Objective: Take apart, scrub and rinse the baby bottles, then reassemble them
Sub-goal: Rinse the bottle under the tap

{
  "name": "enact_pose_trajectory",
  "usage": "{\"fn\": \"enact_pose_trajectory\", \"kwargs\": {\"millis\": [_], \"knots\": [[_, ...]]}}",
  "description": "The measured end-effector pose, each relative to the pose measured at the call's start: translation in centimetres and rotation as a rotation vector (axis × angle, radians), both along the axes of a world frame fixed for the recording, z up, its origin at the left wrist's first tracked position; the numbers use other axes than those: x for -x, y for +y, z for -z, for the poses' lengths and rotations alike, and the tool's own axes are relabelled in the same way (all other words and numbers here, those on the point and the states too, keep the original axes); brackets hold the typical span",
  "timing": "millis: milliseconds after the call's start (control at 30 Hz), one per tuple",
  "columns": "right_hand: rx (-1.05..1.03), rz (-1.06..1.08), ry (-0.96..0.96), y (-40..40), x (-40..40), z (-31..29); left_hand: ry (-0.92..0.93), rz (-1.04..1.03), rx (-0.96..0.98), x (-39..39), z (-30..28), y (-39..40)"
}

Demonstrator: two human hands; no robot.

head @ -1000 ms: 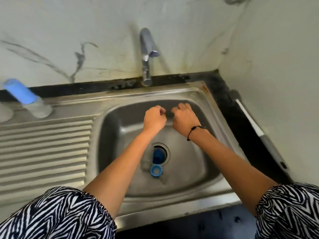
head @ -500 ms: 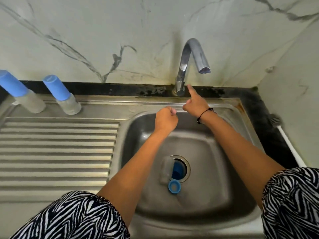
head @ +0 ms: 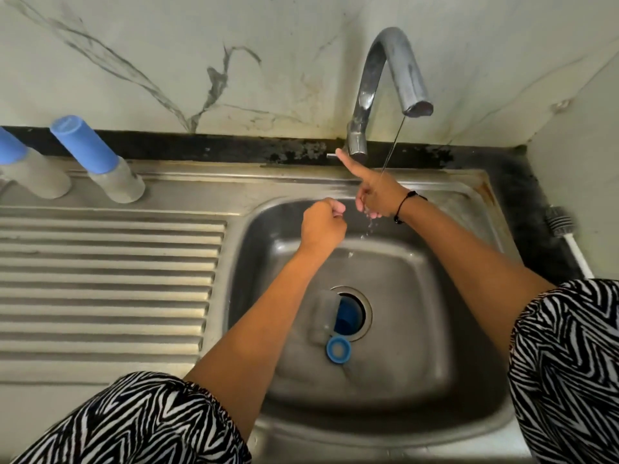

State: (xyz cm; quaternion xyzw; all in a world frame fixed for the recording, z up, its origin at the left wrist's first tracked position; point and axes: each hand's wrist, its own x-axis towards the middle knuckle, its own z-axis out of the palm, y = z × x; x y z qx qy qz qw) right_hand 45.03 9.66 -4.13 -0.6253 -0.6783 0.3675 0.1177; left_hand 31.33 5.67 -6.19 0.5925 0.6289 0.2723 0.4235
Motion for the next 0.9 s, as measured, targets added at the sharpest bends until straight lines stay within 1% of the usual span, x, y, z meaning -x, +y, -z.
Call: {"fn": "enact_pose_trajectory", "kwargs": {"millis": [67,133,300,400,467,567,667,767,900], "knots": [[-0.036,0.027,0.034,-1.3,-0.4,1.4,0.029,0.013,0.009,0.4,0.4,-0.6],[-0.015,0.070,0.056,-3.4,-0.6,3.3,0.060,0.019,0.029,0.8,0.8,-1.4],[0.158,0.095,-0.076,-9.1,-0.1,7.6,0.130,0.063,0.126,0.7,2.6,-4.7],[0.196,0.056,-0.167,-11.7,0.8,9.2,0.210,0.127,0.225,0.5,4.6,-6.7],[0.204,0.039,-0.203,-12.9,1.4,10.1,0.297,0.170,0.276,0.5,5.8,-8.0],[0.229,-0.023,-0.286,-14.0,2.1,11.2,0.452,0.240,0.321,1.1,7.1,-9.4],[0.245,-0.114,-0.324,-14.7,2.7,11.8,0.532,0.281,0.337,1.5,8.1,-10.2],[0.223,-0.185,-0.296,-15.4,3.6,12.3,0.537,0.234,0.327,1.9,9.0,-10.3],[0.168,-0.144,-0.306,-15.6,4.7,13.5,0.444,0.104,0.426,1.9,10.1,-9.8]]}}
